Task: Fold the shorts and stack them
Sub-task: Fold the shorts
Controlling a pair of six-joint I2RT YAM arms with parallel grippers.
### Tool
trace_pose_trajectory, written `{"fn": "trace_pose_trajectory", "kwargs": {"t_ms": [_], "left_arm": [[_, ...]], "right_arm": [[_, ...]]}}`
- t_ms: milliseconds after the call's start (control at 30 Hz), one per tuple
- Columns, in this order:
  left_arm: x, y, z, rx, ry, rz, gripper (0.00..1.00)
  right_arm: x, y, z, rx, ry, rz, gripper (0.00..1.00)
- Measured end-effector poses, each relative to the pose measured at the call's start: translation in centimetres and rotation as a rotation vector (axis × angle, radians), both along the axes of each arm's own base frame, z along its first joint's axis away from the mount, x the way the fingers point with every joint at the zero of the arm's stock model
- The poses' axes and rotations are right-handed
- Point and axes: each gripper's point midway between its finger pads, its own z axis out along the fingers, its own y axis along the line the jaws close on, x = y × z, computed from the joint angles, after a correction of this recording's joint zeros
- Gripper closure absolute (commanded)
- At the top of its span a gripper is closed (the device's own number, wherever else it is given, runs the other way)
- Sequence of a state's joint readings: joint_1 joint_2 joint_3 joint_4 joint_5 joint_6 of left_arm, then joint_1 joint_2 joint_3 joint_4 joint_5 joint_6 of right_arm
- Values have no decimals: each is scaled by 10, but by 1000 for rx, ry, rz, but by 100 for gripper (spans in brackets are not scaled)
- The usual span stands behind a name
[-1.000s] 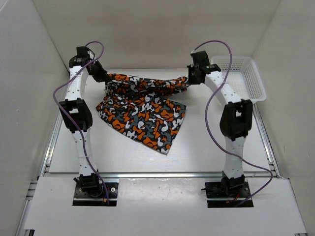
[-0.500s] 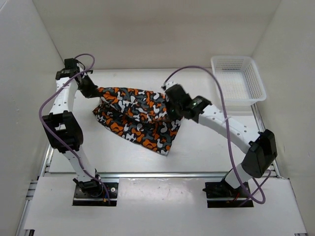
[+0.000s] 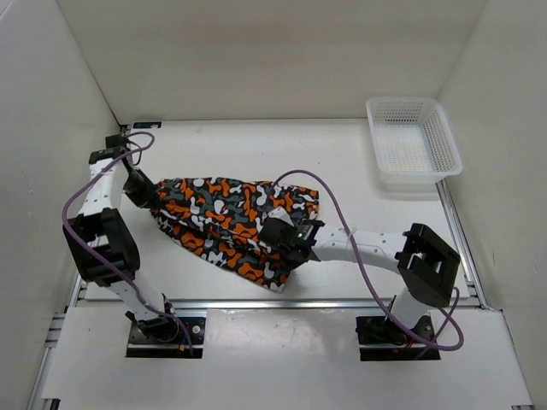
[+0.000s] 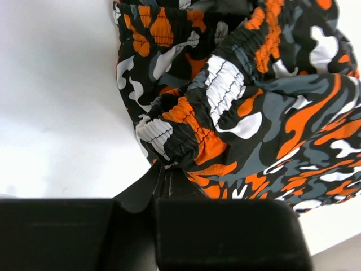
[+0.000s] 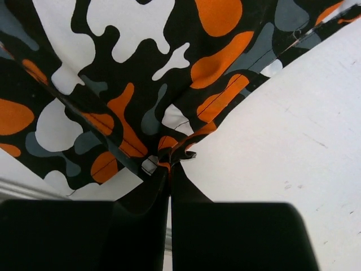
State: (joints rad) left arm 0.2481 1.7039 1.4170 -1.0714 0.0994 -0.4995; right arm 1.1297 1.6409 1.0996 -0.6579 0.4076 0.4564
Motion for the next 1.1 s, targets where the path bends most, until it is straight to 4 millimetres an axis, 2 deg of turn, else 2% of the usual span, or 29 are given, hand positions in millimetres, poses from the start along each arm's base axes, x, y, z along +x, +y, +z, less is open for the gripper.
{"fn": "trace_pose_trajectory", "kwargs": {"t_ms": [67, 133, 233, 400, 500, 533, 567, 600, 667, 800, 900, 967, 1033, 1100], "left_arm": [[-11, 10, 6, 16, -2, 34, 90], [-13, 19, 12, 38, -19, 60, 90], [-12, 29, 14, 64, -35, 85, 90], [-10, 33, 14, 83, -37, 101, 90], [-11, 37, 11, 94, -32, 119, 90], [-13, 39, 9, 96, -27, 126, 90], [-15, 41, 6, 98, -21, 134, 90], [-17, 43, 4, 99, -12, 144, 90], [-21, 46, 2, 99, -2, 156, 90], [-21, 50, 1, 107, -1, 169, 90], [-22, 51, 1, 110, -1, 172, 90], [-22, 51, 1, 111, -1, 173, 90], [-22, 51, 1, 111, -2, 173, 90], [-22, 52, 2, 111, -3, 173, 90]], "right_arm": [[-11, 10, 5, 8, -18, 28, 100], [-22, 25, 15, 23, -49, 66, 100], [-39, 50, 38, 61, -99, 130, 100], [-64, 87, 77, 135, -181, 240, 100], [-85, 103, 78, 155, -179, 343, 100], [-94, 108, 73, 154, -163, 383, 93], [-101, 112, 67, 149, -144, 417, 77], [-107, 114, 60, 139, -129, 450, 33], [-112, 112, 48, 105, -110, 494, 7], [-99, 96, 39, 53, -115, 482, 5], [-69, 72, 42, 69, -108, 363, 10], [-44, 54, 49, 111, -81, 243, 10], [-22, 43, 54, 171, -42, 123, 10], [-9, 37, 54, 240, 29, 30, 10]]}}
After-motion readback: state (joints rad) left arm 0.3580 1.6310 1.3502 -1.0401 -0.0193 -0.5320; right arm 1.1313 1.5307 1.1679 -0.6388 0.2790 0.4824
